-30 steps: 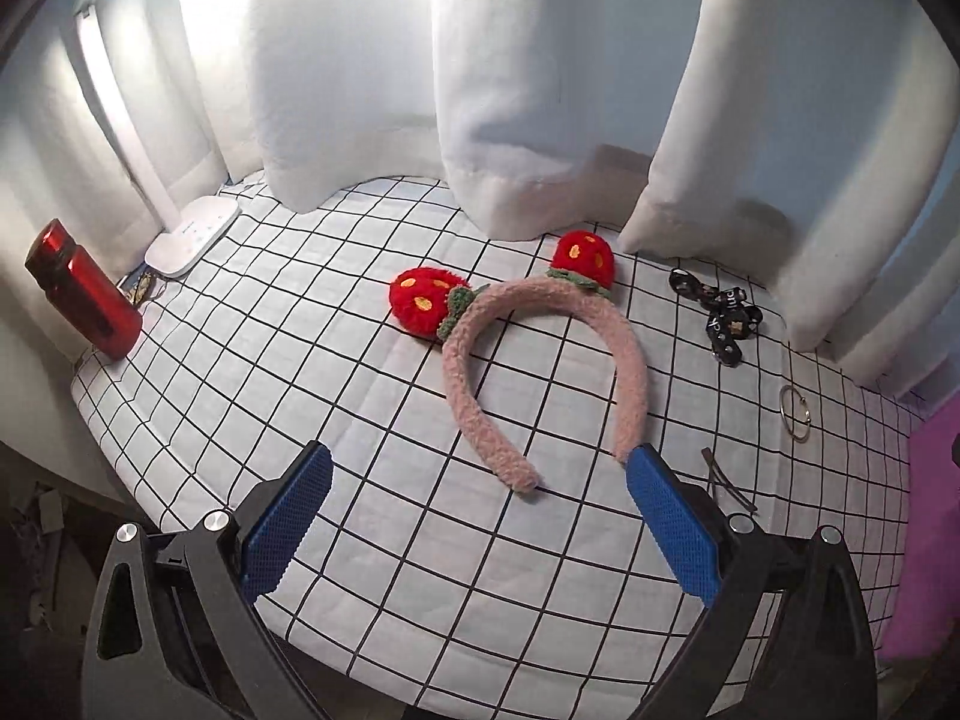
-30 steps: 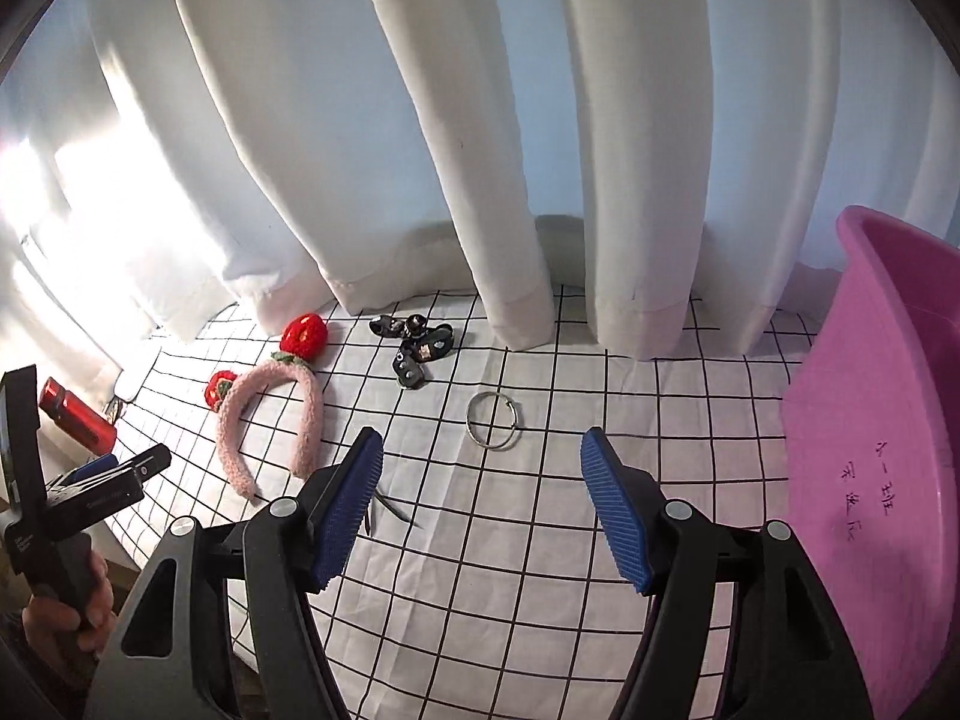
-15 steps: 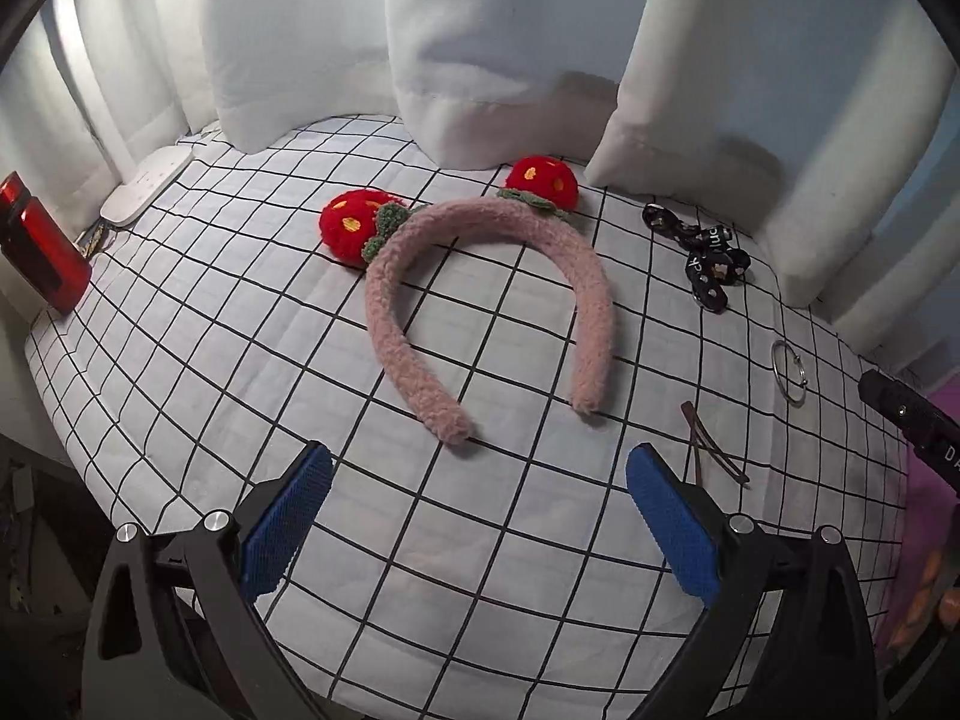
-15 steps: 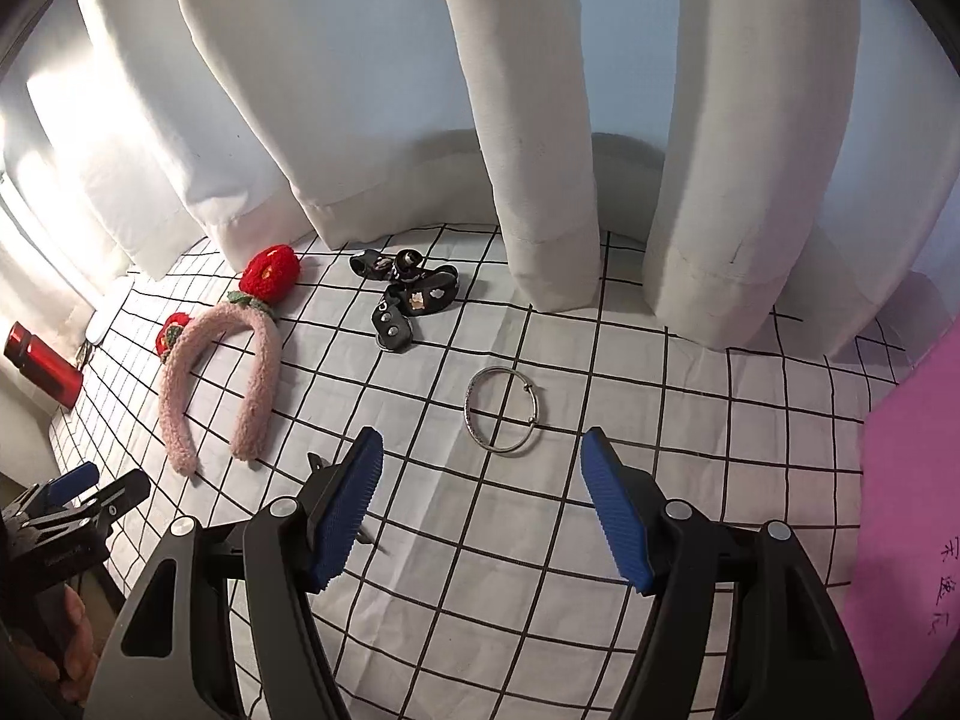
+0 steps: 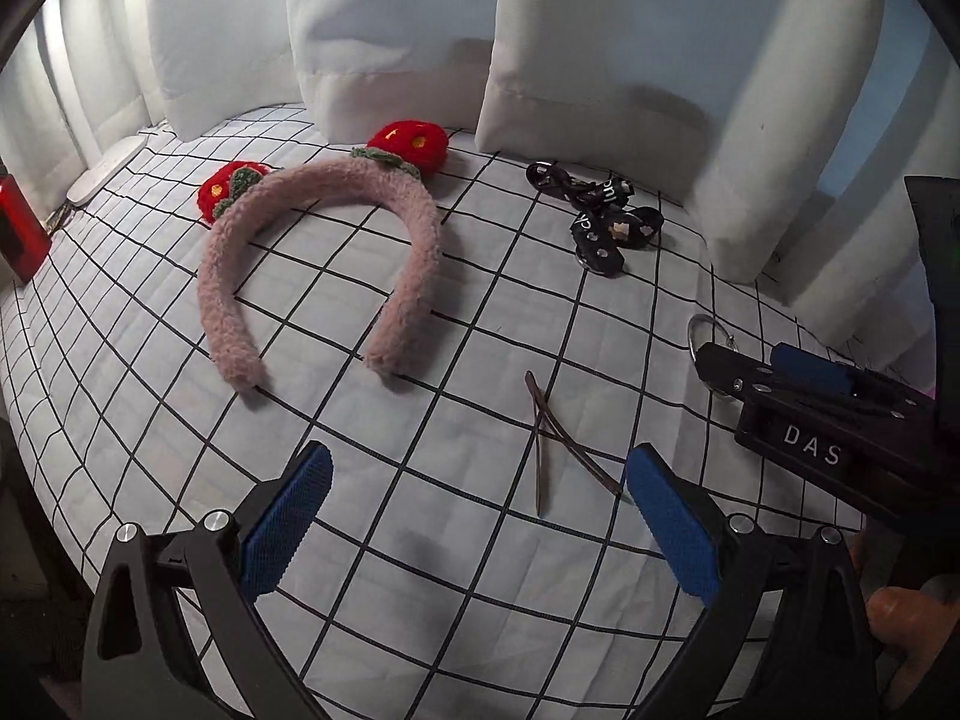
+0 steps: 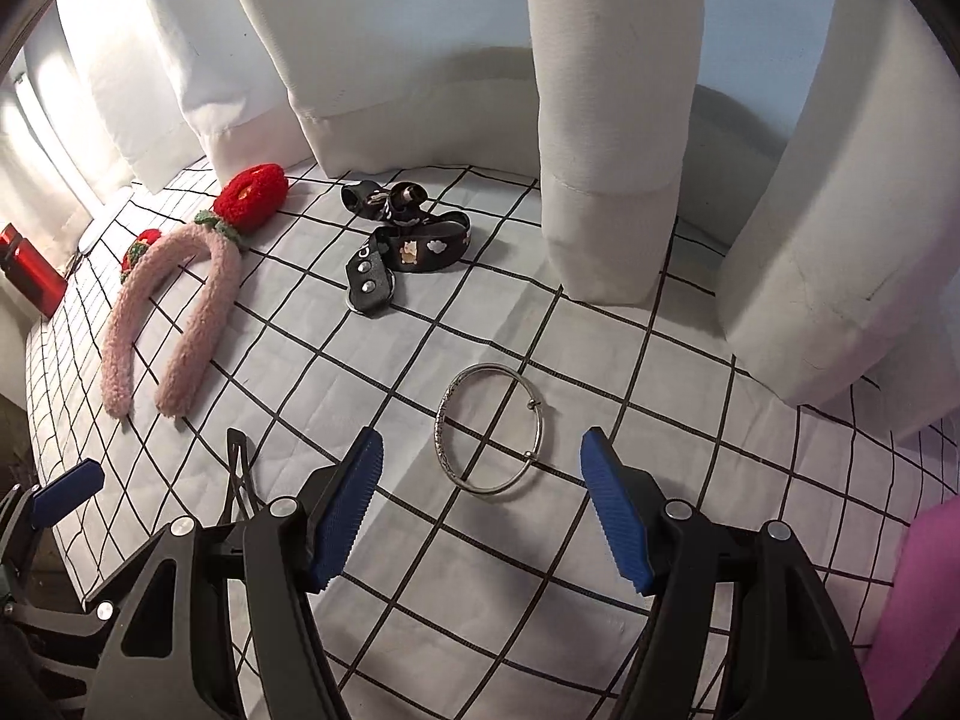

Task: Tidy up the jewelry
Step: 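Grasp the silver bangle with the right gripper while the left grasps the bronze hairpins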

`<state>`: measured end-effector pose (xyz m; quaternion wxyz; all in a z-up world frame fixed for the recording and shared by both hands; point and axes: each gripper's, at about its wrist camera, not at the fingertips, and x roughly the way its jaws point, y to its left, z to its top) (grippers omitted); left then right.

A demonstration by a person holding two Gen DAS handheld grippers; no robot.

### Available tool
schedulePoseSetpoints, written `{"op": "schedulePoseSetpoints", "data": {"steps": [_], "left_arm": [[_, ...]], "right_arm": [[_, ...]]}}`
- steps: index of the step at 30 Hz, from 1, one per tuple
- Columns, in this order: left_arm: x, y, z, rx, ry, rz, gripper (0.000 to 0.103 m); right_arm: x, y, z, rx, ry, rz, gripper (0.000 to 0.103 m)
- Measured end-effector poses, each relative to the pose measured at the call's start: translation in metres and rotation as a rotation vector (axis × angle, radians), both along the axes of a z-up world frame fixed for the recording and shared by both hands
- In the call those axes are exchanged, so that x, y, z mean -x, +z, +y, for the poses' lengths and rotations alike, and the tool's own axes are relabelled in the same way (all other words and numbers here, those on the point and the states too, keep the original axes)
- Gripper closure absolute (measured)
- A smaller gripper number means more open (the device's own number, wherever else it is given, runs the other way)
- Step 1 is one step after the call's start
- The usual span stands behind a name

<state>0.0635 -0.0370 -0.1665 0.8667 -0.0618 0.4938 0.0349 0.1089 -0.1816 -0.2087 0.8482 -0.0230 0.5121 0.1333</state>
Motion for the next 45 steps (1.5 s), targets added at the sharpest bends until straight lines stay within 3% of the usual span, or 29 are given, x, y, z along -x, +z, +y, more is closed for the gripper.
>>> {"op": "schedulePoseSetpoints", "data": {"steps": [16, 20, 25, 35, 38, 42, 45], "left_arm": [[-0.011, -0.03, -0.009, -0.014, 0.126, 0.033, 0.006], [-0.013, -0.035, -0.009, -0.017, 0.138, 0.038, 0.006], [-0.013, -0.038, -0.016, -0.081, 0.132, 0.026, 0.006], [-0.008, -0.039, -0.018, -0.08, 0.155, 0.004, 0.006], [-0.006, -0.038, -0.016, -0.079, 0.157, -0.001, 0.011], [-0.004, -0.035, -0.015, -0.081, 0.154, -0.008, 0.024], [-0.003, -0.033, -0.015, -0.084, 0.151, -0.017, 0.037]], "right_arm": [[-0.005, -0.014, 0.0, 0.013, 0.058, -0.02, 0.037], [-0.006, -0.016, 0.0, 0.029, 0.06, -0.028, 0.037], [-0.005, -0.018, 0.004, 0.06, 0.075, -0.043, 0.036], [-0.002, -0.019, 0.007, 0.067, 0.081, -0.07, 0.034], [-0.002, -0.018, 0.006, 0.067, 0.082, -0.069, 0.036], [0.0, -0.016, 0.01, 0.056, 0.096, -0.073, 0.058], [0.002, -0.015, 0.013, 0.069, 0.101, -0.078, 0.061]]}}
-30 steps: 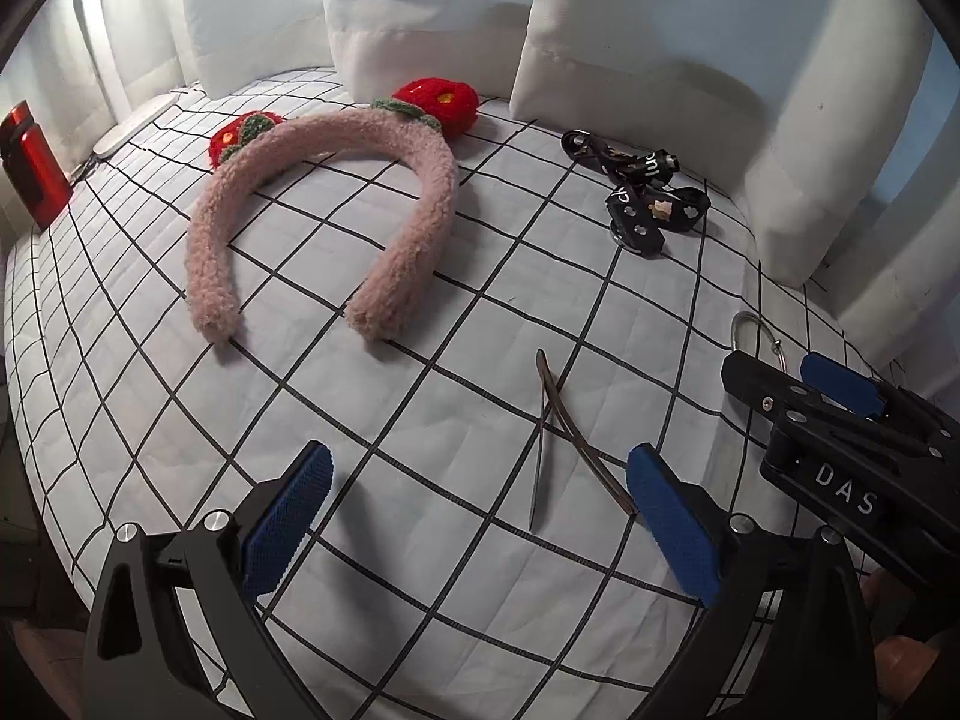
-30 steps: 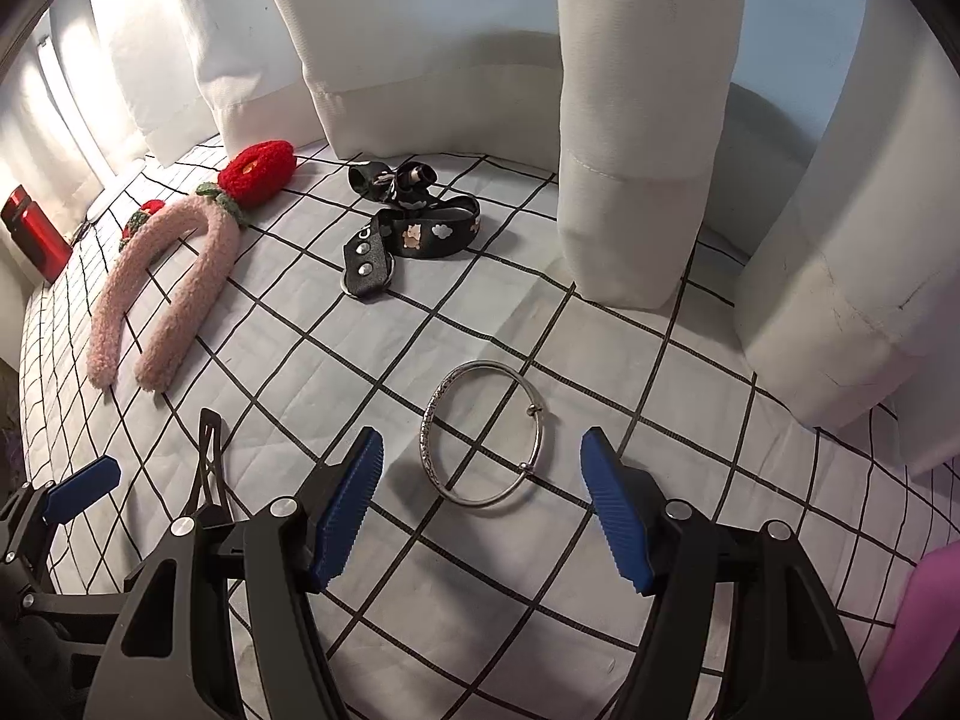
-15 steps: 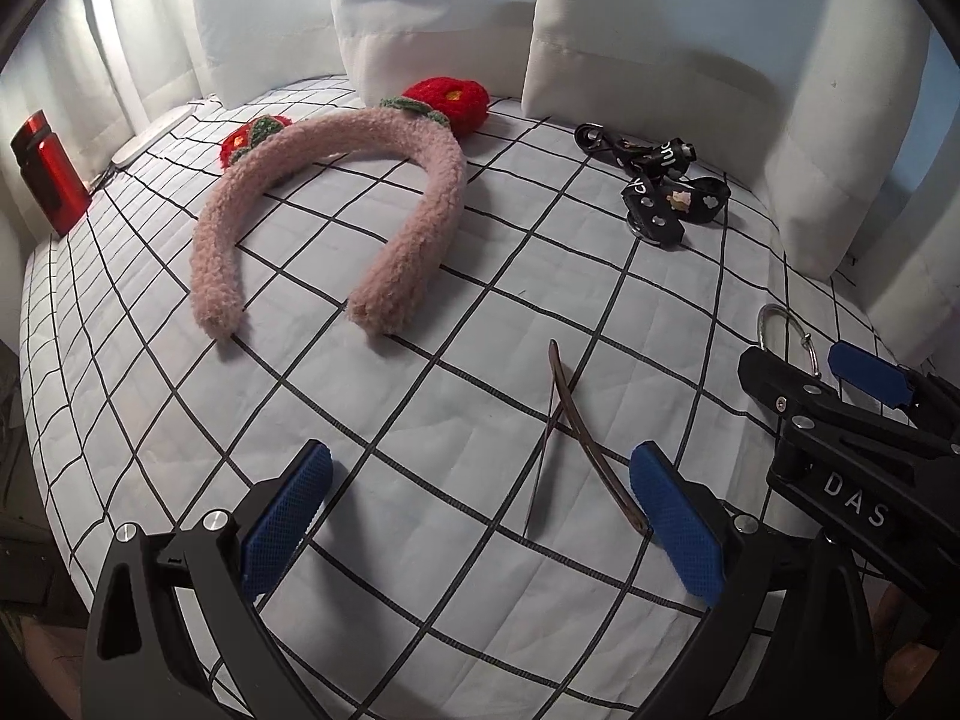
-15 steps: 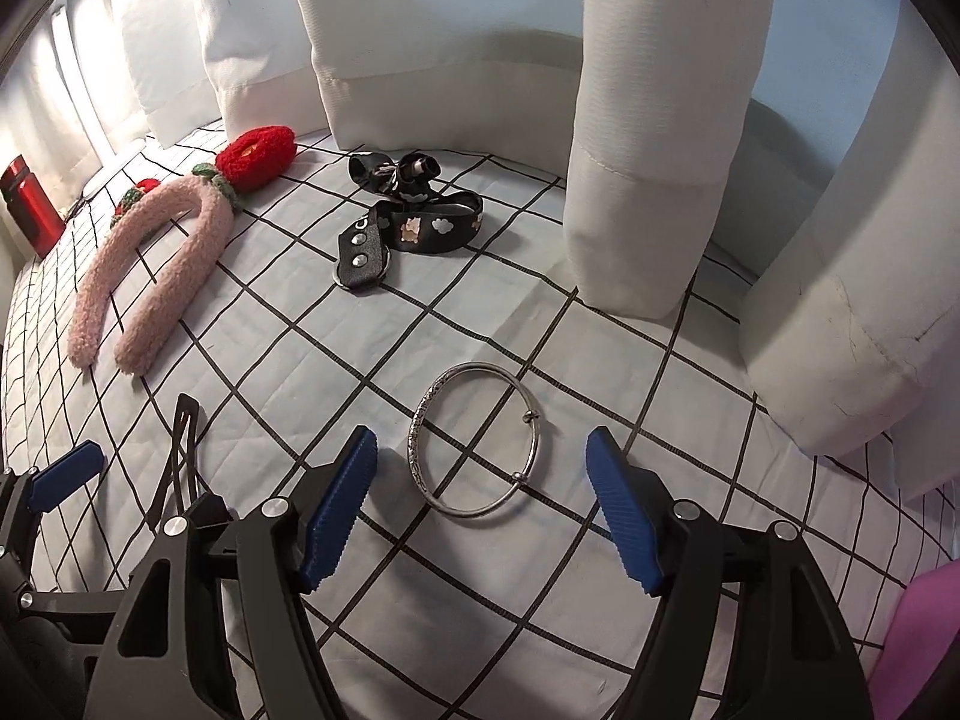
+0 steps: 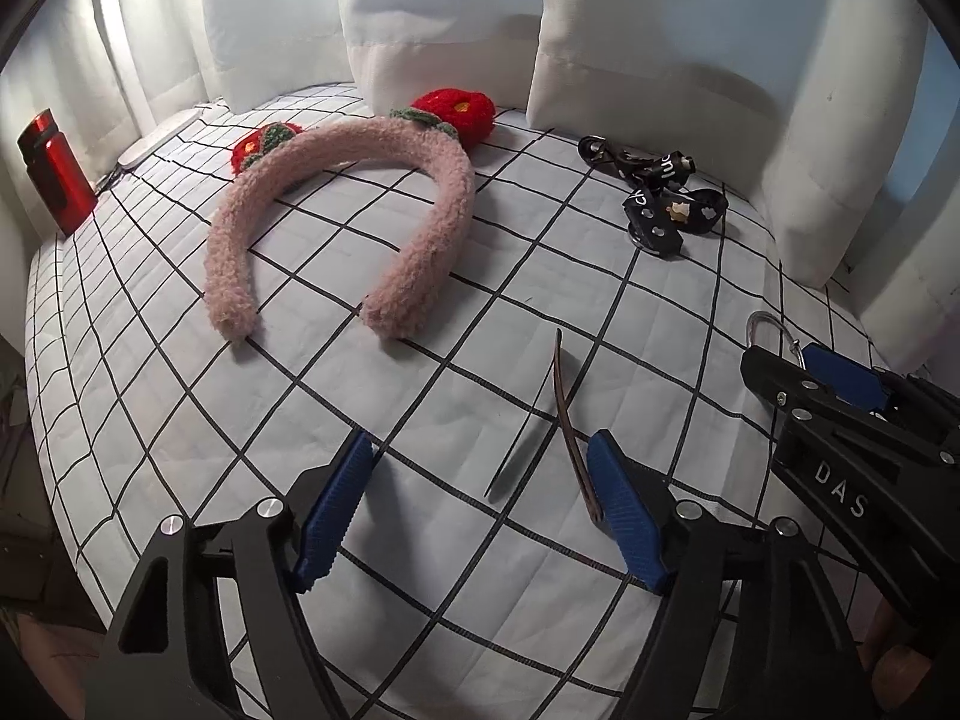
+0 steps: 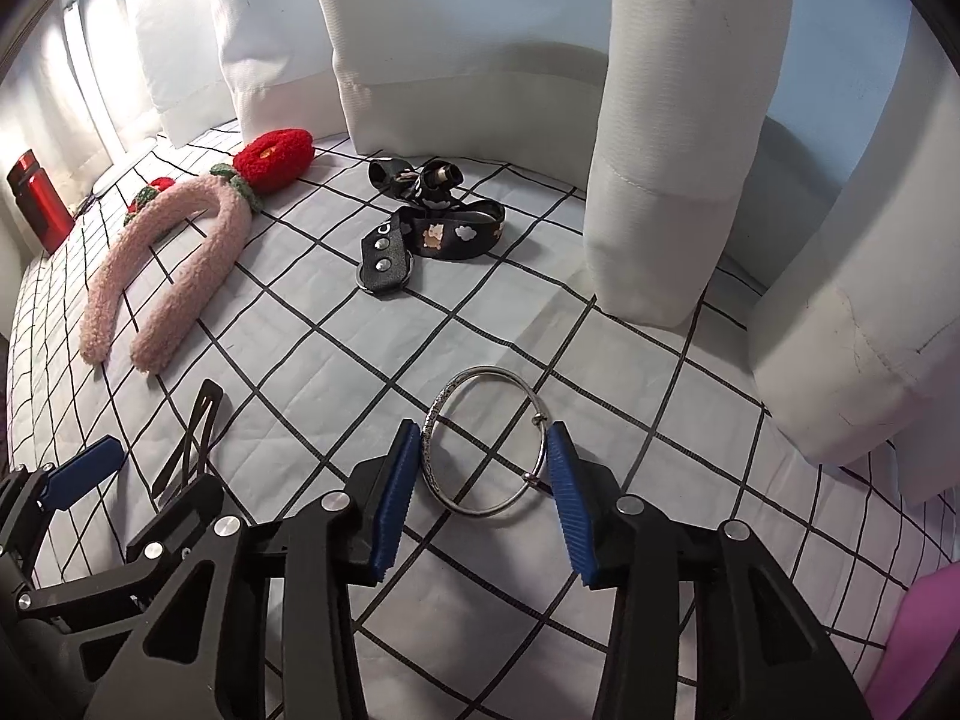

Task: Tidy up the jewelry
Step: 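Grasp the silver bangle with the right gripper while the left grasps the bronze hairpins, then carry the bangle and hairpins with both grippers over the pink tub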

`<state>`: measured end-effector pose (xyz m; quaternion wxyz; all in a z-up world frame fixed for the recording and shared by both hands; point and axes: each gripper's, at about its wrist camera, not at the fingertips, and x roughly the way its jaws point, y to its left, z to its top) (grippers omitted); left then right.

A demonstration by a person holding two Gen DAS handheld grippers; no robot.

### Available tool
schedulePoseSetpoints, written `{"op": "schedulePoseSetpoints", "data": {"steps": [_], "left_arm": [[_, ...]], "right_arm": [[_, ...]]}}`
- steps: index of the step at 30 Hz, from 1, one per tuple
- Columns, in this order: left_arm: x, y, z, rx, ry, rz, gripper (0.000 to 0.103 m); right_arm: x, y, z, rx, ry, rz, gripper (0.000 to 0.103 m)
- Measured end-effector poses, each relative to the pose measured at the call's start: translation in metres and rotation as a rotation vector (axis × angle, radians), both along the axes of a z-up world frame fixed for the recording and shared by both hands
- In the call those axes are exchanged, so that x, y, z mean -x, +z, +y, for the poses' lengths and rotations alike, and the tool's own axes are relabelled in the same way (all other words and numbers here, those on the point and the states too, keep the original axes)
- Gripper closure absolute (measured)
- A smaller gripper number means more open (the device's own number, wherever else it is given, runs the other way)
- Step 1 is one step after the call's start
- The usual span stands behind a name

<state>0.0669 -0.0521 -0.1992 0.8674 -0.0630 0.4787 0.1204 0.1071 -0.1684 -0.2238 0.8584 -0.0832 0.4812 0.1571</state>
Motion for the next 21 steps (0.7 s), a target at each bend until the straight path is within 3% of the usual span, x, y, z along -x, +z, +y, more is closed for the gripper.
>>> {"op": "schedulePoseSetpoints", "data": {"steps": [2, 4, 13, 21], "left_arm": [[0.001, 0.002, 0.0, -0.001, -0.004, -0.004, 0.051], [0.0, 0.004, -0.001, 0.0, -0.012, -0.004, 0.073], [-0.002, 0.006, 0.008, 0.046, -0.024, 0.014, 0.081], [-0.002, 0.016, 0.016, 0.049, -0.049, 0.02, 0.081]], "right_arm": [[-0.001, 0.0, -0.001, -0.006, -0.005, 0.007, 0.061], [-0.001, 0.001, 0.0, -0.001, -0.004, 0.009, 0.061], [0.001, 0.002, -0.003, -0.029, -0.023, 0.031, 0.061], [0.01, 0.006, 0.0, -0.036, -0.038, 0.047, 0.061]]}}
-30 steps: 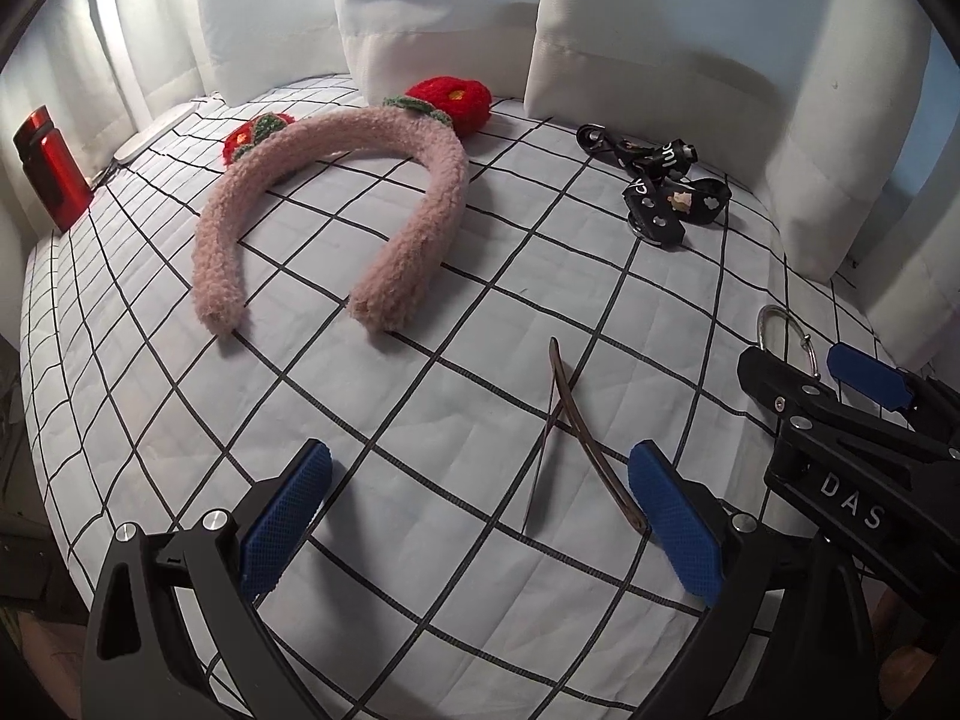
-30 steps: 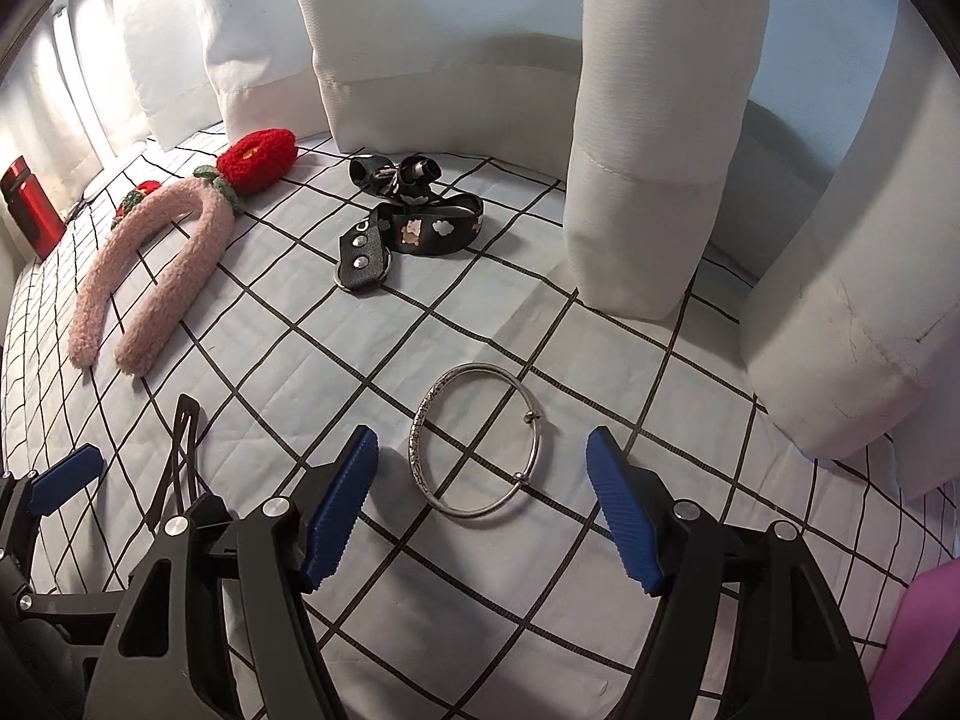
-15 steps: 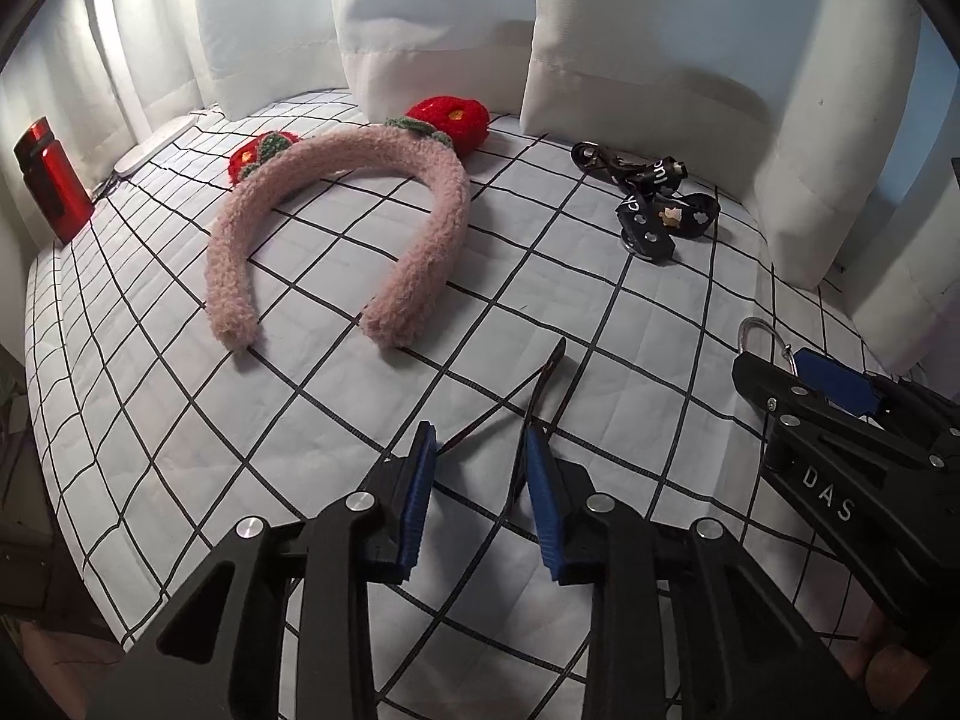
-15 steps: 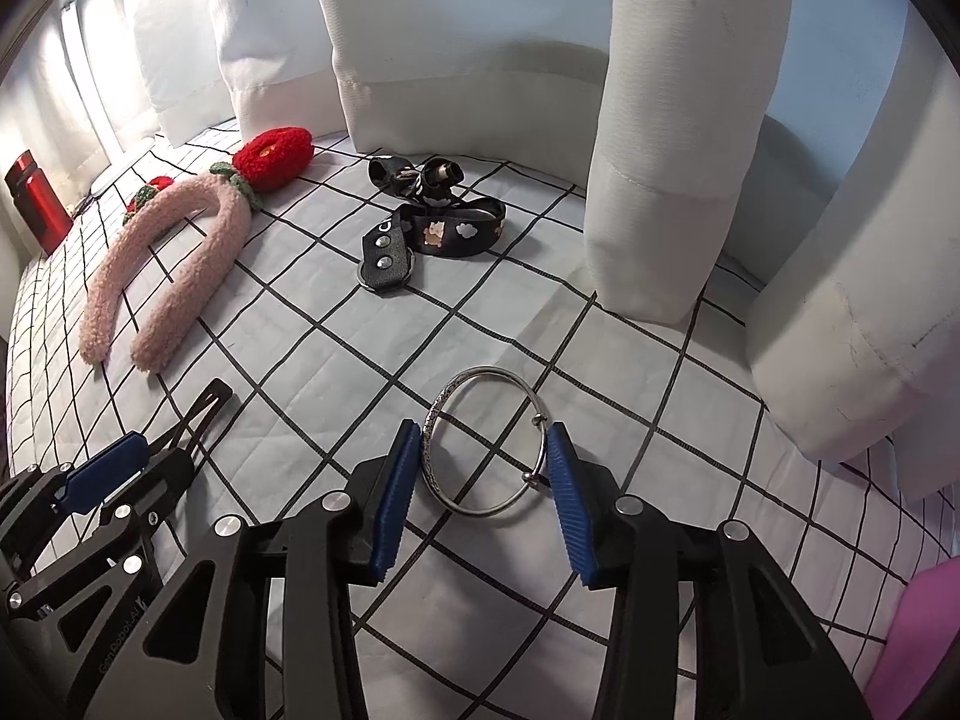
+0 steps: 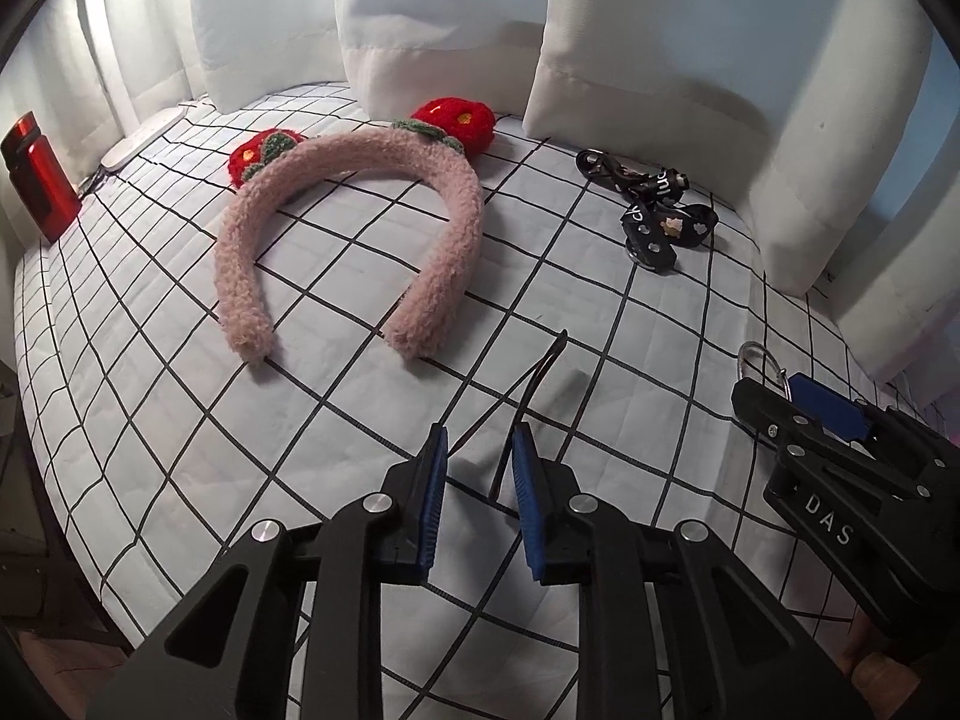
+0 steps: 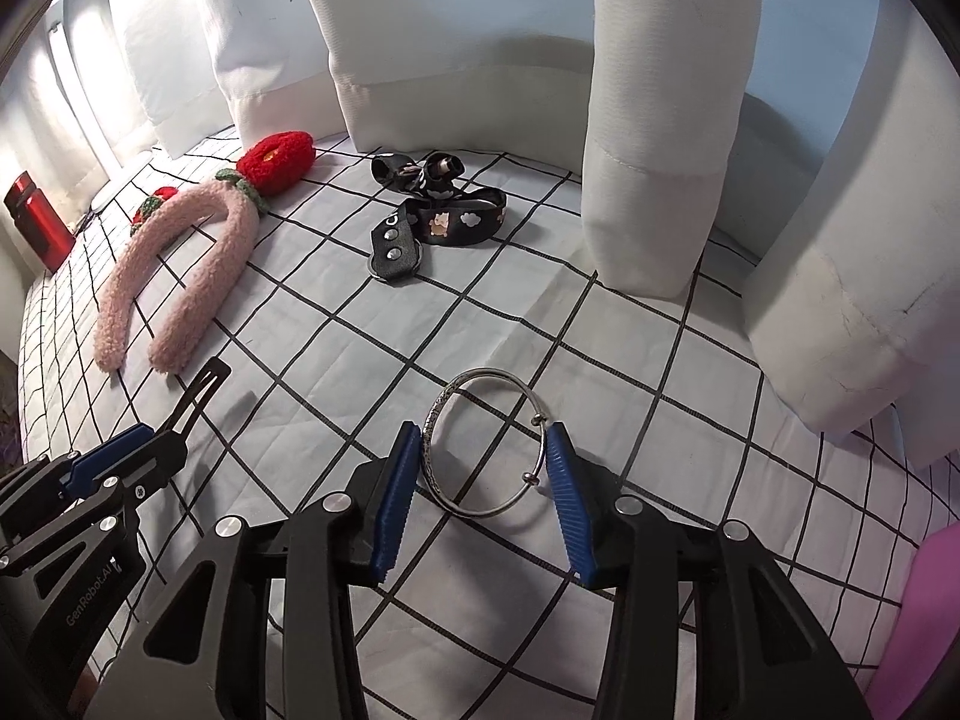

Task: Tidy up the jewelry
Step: 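Carry the bangle and hairpins with both grippers over the pink tub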

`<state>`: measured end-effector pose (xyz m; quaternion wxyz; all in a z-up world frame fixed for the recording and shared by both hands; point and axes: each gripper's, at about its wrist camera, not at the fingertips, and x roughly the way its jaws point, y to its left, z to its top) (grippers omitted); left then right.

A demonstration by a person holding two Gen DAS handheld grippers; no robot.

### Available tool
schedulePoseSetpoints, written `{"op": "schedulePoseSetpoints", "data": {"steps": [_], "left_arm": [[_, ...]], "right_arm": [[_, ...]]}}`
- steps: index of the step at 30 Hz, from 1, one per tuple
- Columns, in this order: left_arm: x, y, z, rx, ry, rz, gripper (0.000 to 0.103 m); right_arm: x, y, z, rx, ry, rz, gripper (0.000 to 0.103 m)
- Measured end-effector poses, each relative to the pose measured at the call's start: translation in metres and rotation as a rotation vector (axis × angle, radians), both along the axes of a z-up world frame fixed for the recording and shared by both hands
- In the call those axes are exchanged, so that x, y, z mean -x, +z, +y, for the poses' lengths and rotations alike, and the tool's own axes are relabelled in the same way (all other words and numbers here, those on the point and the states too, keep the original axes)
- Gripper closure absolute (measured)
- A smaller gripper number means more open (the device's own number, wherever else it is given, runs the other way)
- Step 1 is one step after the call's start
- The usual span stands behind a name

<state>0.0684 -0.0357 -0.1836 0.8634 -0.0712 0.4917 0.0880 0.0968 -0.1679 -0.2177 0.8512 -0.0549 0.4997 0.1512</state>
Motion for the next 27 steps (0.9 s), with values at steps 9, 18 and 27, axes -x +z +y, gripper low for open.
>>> {"op": "schedulePoseSetpoints", "data": {"steps": [9, 18, 27], "left_arm": [[0.002, 0.015, 0.009, -0.03, -0.086, -0.007, 0.081], [0.01, 0.026, 0.023, -0.054, -0.25, 0.002, 0.081], [0.01, 0.049, 0.037, -0.069, -0.366, -0.015, 0.081]], "right_arm": [[0.012, 0.018, 0.003, -0.015, -0.012, 0.005, 0.061], [0.024, 0.041, 0.009, -0.041, -0.037, 0.008, 0.061], [0.044, 0.06, 0.02, -0.006, -0.051, 0.003, 0.061]]}}
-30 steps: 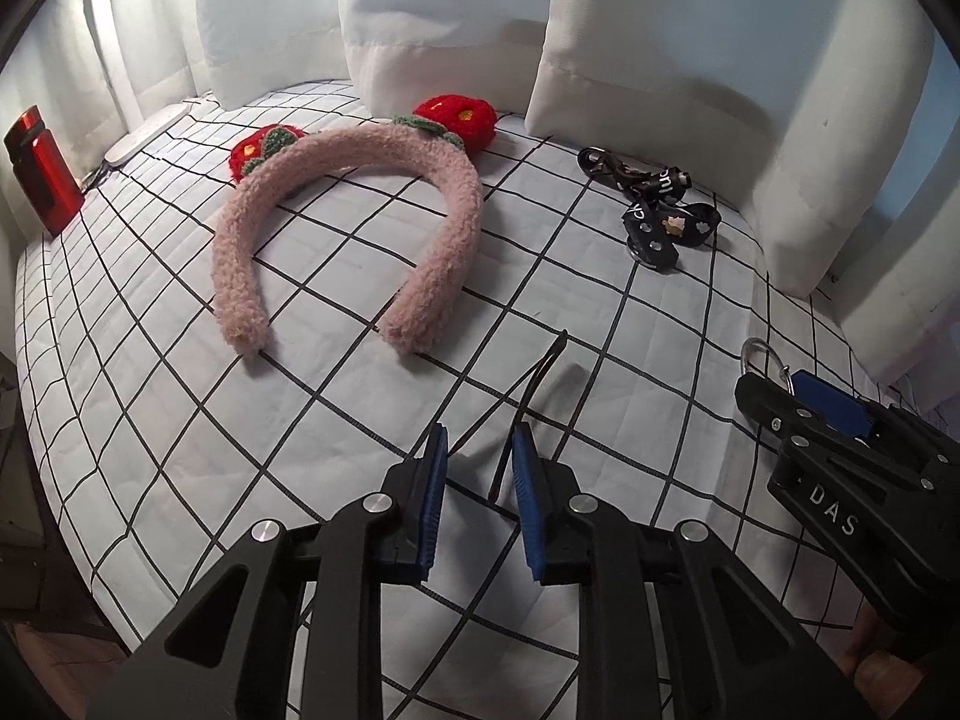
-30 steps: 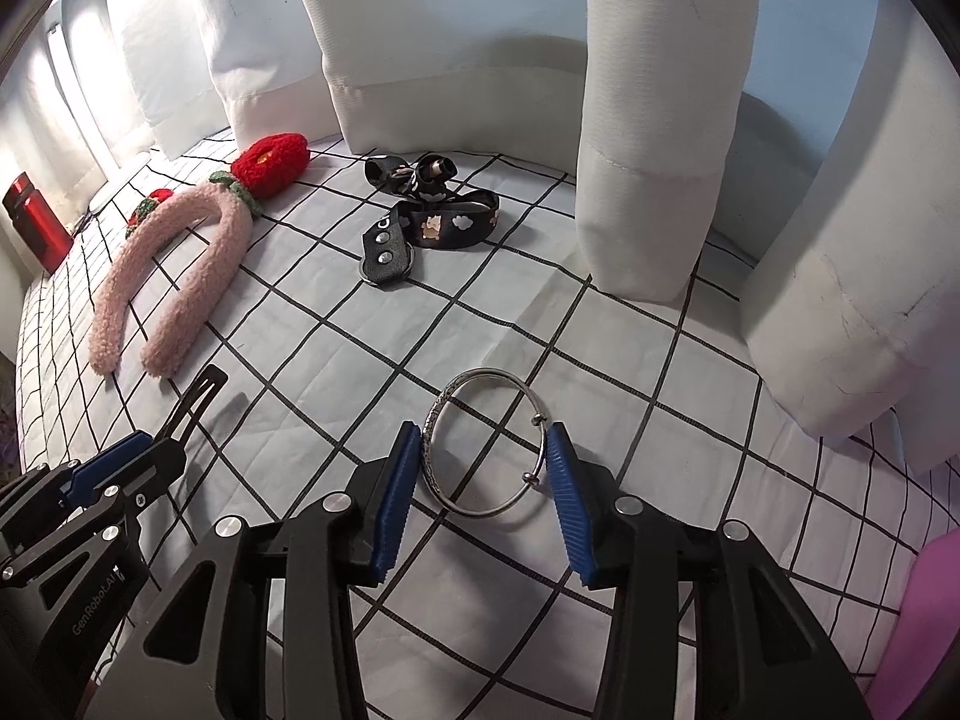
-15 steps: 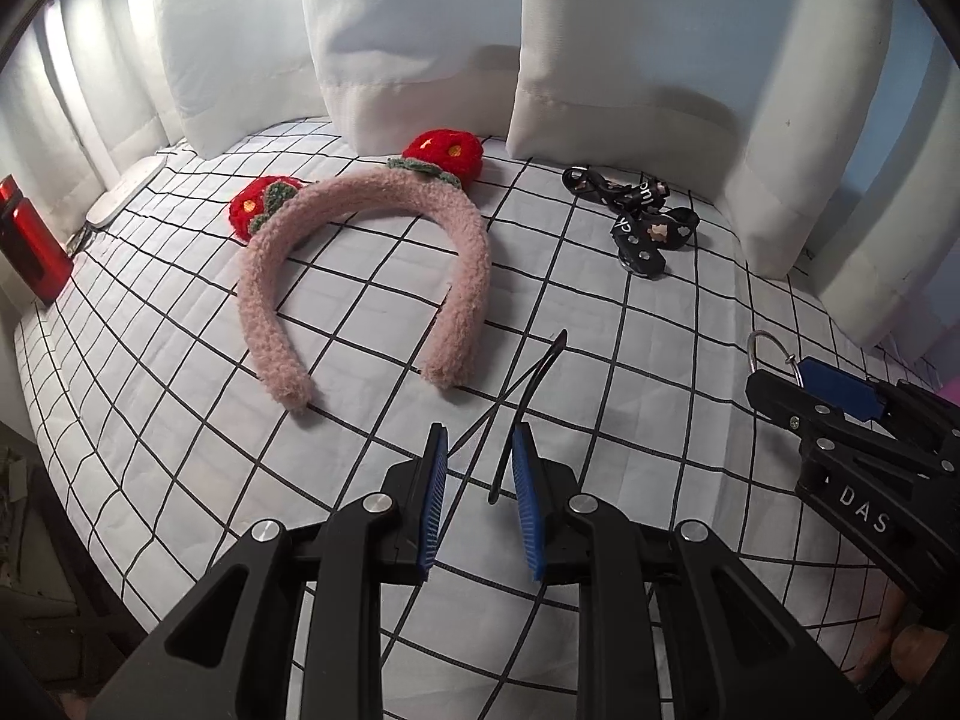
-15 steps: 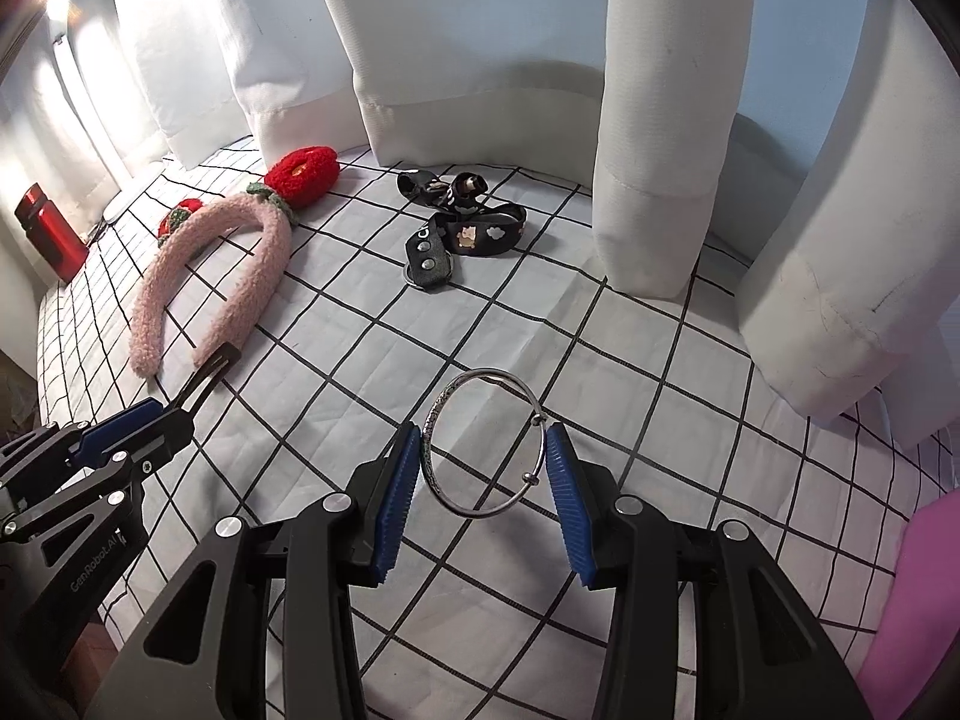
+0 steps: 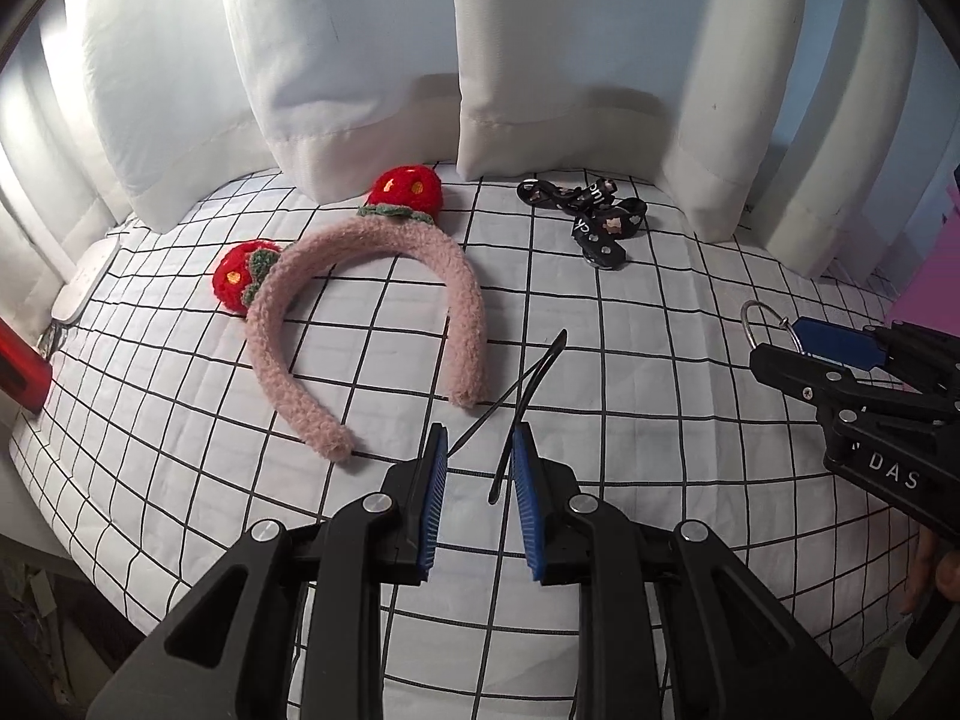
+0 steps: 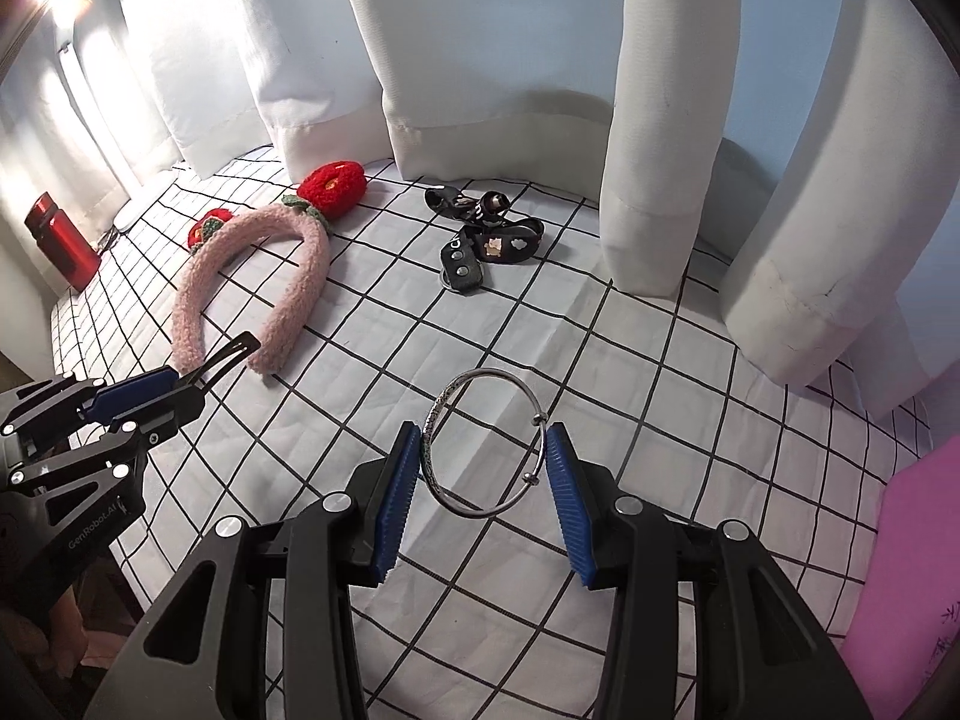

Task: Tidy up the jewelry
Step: 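Carry the bangle and hairpins with both grippers over the pink tub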

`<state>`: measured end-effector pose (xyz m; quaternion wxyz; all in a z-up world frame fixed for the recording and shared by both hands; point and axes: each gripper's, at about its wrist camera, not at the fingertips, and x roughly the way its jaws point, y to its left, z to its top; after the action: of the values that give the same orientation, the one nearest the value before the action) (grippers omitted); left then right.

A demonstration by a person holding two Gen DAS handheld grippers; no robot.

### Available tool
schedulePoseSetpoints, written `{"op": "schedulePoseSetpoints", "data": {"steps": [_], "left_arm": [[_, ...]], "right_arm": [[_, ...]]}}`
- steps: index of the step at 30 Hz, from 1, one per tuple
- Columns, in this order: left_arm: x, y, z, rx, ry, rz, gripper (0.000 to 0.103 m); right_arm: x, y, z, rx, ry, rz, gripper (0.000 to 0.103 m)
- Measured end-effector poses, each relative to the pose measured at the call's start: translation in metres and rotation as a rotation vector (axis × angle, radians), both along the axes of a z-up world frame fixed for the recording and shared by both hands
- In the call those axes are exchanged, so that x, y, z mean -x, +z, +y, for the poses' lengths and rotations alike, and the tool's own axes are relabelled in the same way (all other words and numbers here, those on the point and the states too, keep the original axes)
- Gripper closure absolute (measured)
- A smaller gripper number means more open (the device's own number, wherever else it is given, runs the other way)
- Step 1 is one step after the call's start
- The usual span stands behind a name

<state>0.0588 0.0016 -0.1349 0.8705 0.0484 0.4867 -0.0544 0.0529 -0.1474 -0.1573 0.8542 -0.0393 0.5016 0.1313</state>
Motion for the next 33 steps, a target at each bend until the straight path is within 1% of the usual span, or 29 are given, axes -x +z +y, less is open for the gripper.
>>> {"op": "schedulePoseSetpoints", "data": {"steps": [10, 19, 27, 33], "left_arm": [[0.001, 0.043, 0.007, 0.014, -0.118, -0.06, 0.081], [0.007, 0.084, -0.002, 0.012, -0.236, -0.136, 0.081], [0.014, 0.118, -0.031, 0.024, -0.366, -0.215, 0.081], [0.023, 0.144, -0.067, 0.054, -0.48, -0.275, 0.081]], "right_arm": [[0.025, 0.044, 0.002, 0.003, -0.046, -0.066, 0.061], [0.059, 0.091, -0.003, 0.01, -0.119, -0.146, 0.061], [0.091, 0.134, -0.029, 0.026, -0.226, -0.238, 0.061], [0.118, 0.159, -0.06, 0.037, -0.324, -0.297, 0.061]]}}
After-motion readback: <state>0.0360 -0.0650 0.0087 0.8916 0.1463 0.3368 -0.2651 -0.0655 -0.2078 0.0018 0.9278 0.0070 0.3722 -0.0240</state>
